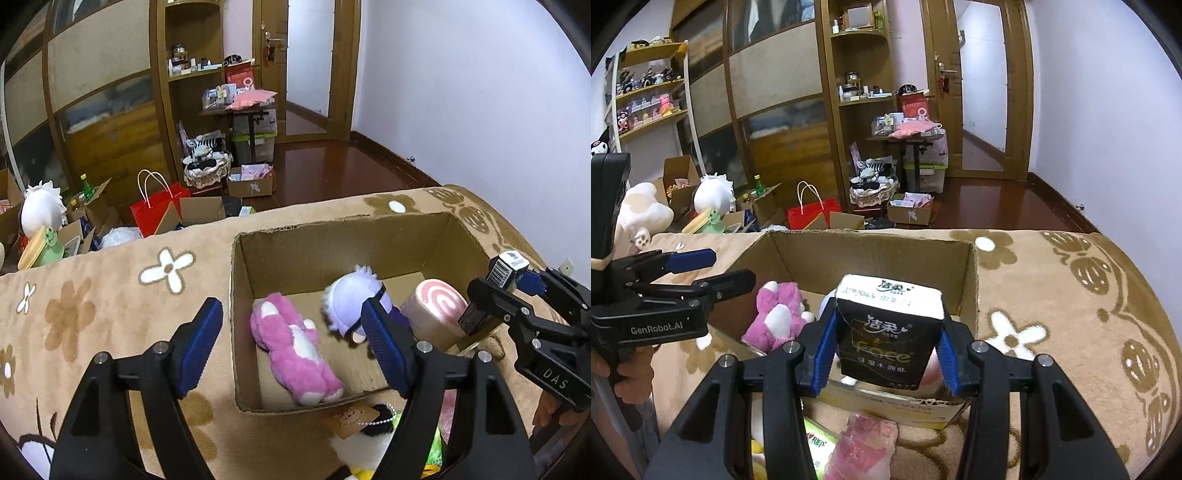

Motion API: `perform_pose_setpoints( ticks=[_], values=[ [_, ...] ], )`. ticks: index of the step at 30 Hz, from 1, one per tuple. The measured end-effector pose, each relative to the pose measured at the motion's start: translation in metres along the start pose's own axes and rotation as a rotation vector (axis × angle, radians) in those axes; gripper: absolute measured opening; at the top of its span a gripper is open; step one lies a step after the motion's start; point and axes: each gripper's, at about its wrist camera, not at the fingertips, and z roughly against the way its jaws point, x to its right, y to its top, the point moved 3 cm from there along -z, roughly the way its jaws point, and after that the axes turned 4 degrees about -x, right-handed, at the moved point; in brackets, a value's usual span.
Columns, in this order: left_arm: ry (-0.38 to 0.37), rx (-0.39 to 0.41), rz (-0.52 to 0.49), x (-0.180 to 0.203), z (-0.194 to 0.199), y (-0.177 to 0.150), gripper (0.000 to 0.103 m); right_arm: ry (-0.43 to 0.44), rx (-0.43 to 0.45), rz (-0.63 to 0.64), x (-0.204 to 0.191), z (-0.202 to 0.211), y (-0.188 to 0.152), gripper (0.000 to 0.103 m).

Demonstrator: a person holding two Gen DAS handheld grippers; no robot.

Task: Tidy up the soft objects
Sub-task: 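Lower the doll into the box and open the left tool, then withdraw both tools from the box toward the remaining toys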

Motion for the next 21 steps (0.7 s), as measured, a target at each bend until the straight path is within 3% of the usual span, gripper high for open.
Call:
perform_pose_setpoints(
  ticks=[4,7,9,12,18,21],
  values=[
    [0.006,-0.018,-0.004,-0.002,0.001,0.000,0.078,-0.011,0.005,0.006,0.000,-0.001,-0.002,0.073],
    [0.025,-0.021,-0.018,-0.002,0.008,0.001,0.082,-0.021,0.002,-0.009,0.002,0.000,-0.002,0.076],
    [0.030,-0.011,-0.023,-0.002,0.014,0.000,0.088,-0.026,0.002,-0.024,0.003,0.004,-0.001,0.084],
    [0.019,0.012,-0.044,0.000,0.025,-0.003,0.089,-0.045,0.034,-0.046,0.005,0.016,0.001,0.101],
    [0.064,0.041,-0.097,0.011,0.048,-0.010,0.097,-0.057,0.026,-0.089,0.008,0.040,0.001,0.103],
    [0.037,0.016,-0.099,0.015,0.058,-0.015,0.097,-0.057,0.010,-0.100,0.009,0.051,-0.003,0.103]
  ],
)
